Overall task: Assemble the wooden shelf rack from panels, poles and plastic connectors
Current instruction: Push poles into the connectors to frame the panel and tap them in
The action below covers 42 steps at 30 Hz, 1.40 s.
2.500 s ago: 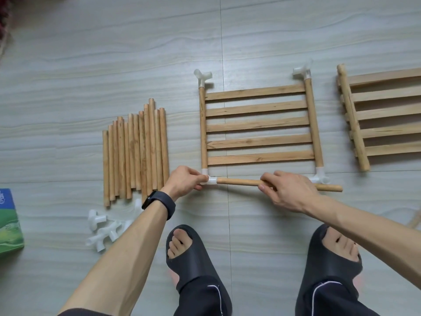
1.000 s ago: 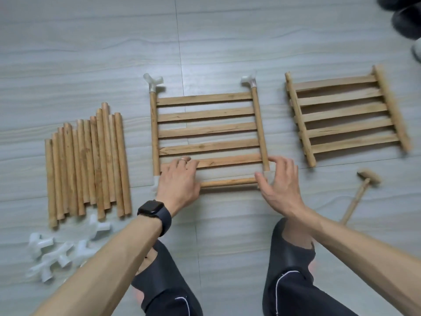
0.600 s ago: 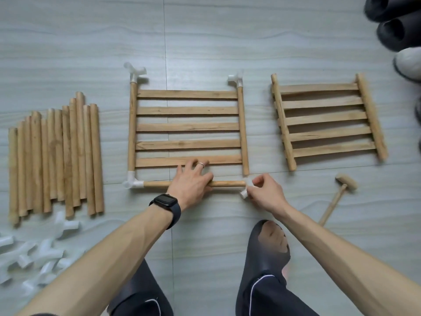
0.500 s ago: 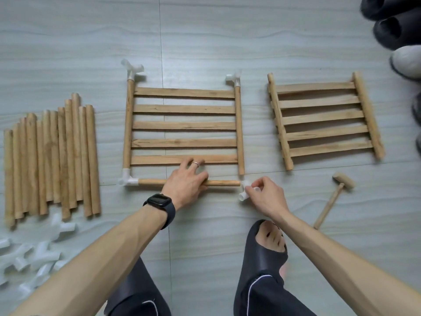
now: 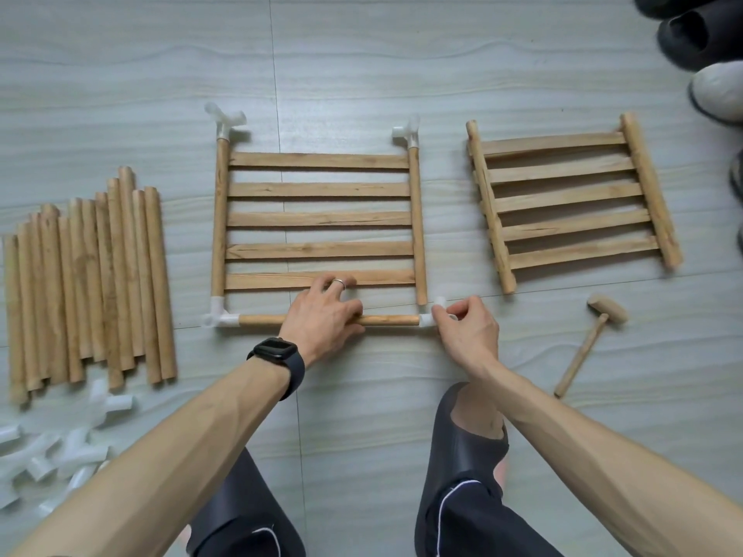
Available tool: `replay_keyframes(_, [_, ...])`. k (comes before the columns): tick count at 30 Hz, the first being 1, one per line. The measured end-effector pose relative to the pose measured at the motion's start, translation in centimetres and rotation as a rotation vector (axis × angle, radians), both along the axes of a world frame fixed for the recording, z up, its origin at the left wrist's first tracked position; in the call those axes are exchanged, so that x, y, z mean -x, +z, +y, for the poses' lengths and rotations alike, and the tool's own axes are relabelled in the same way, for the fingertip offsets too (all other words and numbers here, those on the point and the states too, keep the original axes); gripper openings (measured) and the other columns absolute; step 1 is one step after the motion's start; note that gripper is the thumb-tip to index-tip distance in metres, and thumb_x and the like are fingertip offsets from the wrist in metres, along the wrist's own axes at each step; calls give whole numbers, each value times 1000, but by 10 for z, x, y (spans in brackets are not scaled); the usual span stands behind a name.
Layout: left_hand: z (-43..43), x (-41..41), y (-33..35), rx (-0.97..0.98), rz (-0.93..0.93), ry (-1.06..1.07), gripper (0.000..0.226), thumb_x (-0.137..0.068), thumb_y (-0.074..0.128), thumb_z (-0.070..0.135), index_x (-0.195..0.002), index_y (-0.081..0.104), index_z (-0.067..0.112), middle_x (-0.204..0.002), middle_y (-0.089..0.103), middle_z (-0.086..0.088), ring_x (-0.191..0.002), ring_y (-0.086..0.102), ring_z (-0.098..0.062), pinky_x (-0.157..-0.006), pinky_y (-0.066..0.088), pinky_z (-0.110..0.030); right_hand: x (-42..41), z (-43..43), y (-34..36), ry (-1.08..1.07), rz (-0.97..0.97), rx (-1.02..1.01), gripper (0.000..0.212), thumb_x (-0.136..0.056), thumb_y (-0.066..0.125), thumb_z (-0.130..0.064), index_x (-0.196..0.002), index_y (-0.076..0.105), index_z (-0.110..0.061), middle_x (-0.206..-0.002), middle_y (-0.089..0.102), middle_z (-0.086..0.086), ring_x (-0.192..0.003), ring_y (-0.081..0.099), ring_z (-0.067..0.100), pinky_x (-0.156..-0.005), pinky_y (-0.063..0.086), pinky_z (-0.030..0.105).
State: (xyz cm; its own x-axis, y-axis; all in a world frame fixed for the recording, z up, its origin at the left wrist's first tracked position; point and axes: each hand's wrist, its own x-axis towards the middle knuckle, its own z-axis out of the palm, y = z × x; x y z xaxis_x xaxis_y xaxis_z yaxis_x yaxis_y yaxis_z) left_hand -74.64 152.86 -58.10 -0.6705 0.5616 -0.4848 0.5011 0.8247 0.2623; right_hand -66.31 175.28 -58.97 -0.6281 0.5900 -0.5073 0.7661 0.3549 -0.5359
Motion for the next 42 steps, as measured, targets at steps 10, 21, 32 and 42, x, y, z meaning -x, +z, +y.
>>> replay_keyframes(10, [-1, -4, -8, -42, 68, 10, 34, -95, 56, 57, -112, 67, 30, -154, 38, 3, -140, 27, -27, -100, 44, -43, -3, -12, 0, -121, 13, 165, 19, -86, 67, -31, -95, 59, -16, -95, 72, 4, -90, 72, 21, -90, 56, 42])
replay_keyframes(21, [5, 5, -13, -117, 118, 75, 40, -102, 46, 51, -136, 54, 32, -143, 48, -3, -122, 44, -28, -99, 42, -40, 2, -7, -4, -325, -9, 575, 11, -101, 60, -24, -101, 68, -16, -98, 65, 7, -74, 75, 21, -70, 62, 33])
replay_keyframes(32, [17, 29, -24, 4, 195, 0, 36, -107, 36, 16, -141, 39, 27, -120, 49, -14, -109, 44, -33, -87, 47, -44, -4, 0, 7, -37, -147, 674, 25, -104, 58, -29, -120, 67, -12, -96, 70, 3, -72, 73, 15, -66, 58, 25])
replay_keyframes(42, [14, 35, -24, -56, 195, 0, 41, -107, 38, 19, -144, 43, 37, -116, 46, -13, -105, 43, -31, -85, 42, -44, 4, 4, 11, 71, -199, 812, 30, -108, 51, -25, -114, 70, -3, -80, 60, 1, -67, 55, 11, -68, 51, 25])
